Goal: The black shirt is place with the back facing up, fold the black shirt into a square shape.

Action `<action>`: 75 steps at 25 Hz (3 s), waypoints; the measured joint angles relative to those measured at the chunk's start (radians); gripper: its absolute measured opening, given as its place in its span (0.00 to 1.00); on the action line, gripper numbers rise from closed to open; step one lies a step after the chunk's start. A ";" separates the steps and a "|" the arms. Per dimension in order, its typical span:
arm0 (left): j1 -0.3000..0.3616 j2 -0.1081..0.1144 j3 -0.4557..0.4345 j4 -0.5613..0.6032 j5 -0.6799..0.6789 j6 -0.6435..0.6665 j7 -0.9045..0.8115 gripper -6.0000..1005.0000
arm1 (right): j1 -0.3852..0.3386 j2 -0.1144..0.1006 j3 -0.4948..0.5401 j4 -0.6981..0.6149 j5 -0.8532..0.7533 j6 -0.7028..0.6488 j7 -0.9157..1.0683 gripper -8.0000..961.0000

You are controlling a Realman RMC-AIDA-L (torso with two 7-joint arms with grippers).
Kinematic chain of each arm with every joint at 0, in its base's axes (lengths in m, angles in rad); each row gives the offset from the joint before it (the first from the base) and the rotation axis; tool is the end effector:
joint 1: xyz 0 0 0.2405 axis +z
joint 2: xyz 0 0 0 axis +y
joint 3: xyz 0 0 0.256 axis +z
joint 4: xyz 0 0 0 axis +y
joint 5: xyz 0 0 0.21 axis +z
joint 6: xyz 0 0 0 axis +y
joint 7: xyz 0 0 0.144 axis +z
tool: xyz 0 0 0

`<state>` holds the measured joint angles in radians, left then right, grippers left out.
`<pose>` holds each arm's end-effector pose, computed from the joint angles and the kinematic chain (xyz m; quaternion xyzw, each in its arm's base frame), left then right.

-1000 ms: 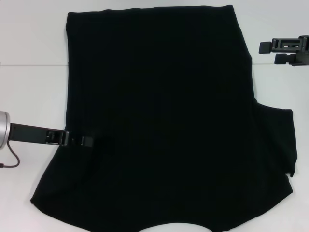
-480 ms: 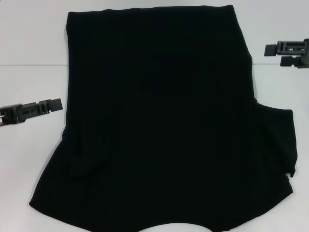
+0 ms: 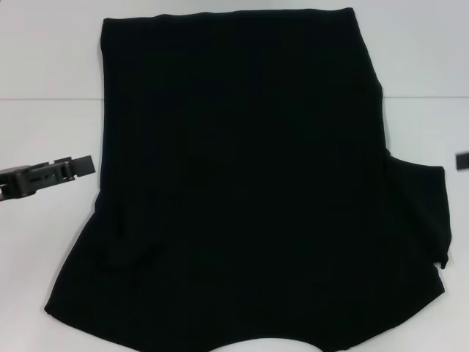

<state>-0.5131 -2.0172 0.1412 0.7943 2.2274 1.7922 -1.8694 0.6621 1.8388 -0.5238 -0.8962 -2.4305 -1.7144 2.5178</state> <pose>-0.3079 0.3108 0.0954 -0.8106 -0.4546 -0.3279 0.1693 0.2794 0.3709 0.1414 -0.7661 0.6138 0.1028 0.1605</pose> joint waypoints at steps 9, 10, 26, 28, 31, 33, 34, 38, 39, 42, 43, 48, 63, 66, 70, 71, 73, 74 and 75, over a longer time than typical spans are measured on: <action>-0.027 -0.002 0.006 -0.021 0.000 -0.012 -0.007 0.87 | -0.027 0.008 -0.003 0.063 -0.106 -0.015 0.002 0.73; -0.028 -0.002 0.006 -0.027 0.000 -0.014 -0.007 0.87 | -0.024 0.011 -0.005 0.078 -0.122 -0.004 0.000 0.70; -0.030 -0.002 -0.001 -0.034 0.000 -0.039 -0.008 0.87 | 0.006 0.049 -0.130 0.234 -0.159 0.260 0.006 0.46; -0.030 -0.003 -0.001 -0.035 0.000 -0.042 -0.008 0.87 | 0.007 0.055 -0.146 0.239 -0.159 0.275 0.008 0.46; -0.030 -0.003 -0.002 -0.035 0.000 -0.044 -0.008 0.87 | 0.008 0.060 -0.163 0.246 -0.160 0.288 0.015 0.44; -0.030 -0.003 -0.002 -0.036 -0.001 -0.044 -0.008 0.87 | 0.008 0.061 -0.166 0.246 -0.161 0.294 0.021 0.43; -0.031 -0.003 -0.002 -0.037 -0.002 -0.044 -0.008 0.87 | 0.008 0.062 -0.167 0.246 -0.161 0.296 0.024 0.42; -0.031 -0.003 -0.002 -0.045 -0.009 -0.044 -0.008 0.87 | 0.010 0.067 -0.173 0.246 -0.165 0.300 0.029 0.40; -0.031 -0.003 -0.002 -0.046 -0.009 -0.044 -0.007 0.87 | 0.010 0.068 -0.175 0.246 -0.169 0.302 0.033 0.39; -0.031 -0.003 -0.001 -0.046 -0.015 -0.044 -0.006 0.87 | 0.014 0.075 -0.175 0.244 -0.181 0.306 0.047 0.37; -0.030 -0.003 -0.001 -0.046 -0.019 -0.044 -0.006 0.87 | 0.016 0.075 -0.176 0.244 -0.184 0.306 0.047 0.37; -0.022 -0.003 -0.002 -0.046 -0.034 -0.041 -0.006 0.87 | 0.025 0.084 -0.179 0.243 -0.206 0.314 0.050 0.24; -0.009 -0.003 -0.004 -0.046 -0.067 -0.023 -0.007 0.87 | -0.024 0.069 -0.125 0.123 -0.209 0.311 0.083 0.03; -0.003 -0.003 -0.004 -0.046 -0.085 -0.014 -0.007 0.87 | -0.036 0.050 -0.071 0.096 -0.206 0.310 0.086 0.03; 0.001 -0.003 -0.006 -0.046 -0.111 -0.006 -0.008 0.87 | -0.027 0.031 -0.002 0.092 -0.201 0.315 0.078 0.03; 0.002 -0.003 -0.006 -0.046 -0.116 -0.005 -0.008 0.87 | -0.021 0.028 0.010 0.092 -0.200 0.320 0.077 0.03; 0.002 -0.003 -0.008 -0.046 -0.123 -0.005 -0.009 0.87 | -0.010 0.026 0.030 0.092 -0.187 0.328 0.071 0.03; 0.002 -0.004 -0.008 -0.046 -0.127 -0.005 -0.009 0.87 | -0.004 0.026 0.033 0.096 -0.174 0.326 0.065 0.03; 0.002 -0.005 -0.008 -0.046 -0.128 -0.005 -0.009 0.87 | 0.005 0.027 0.028 0.100 -0.160 0.323 0.055 0.03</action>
<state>-0.5110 -2.0218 0.1333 0.7486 2.0990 1.7874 -1.8786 0.6670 1.8662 -0.4955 -0.7960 -2.5901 -1.3918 2.5730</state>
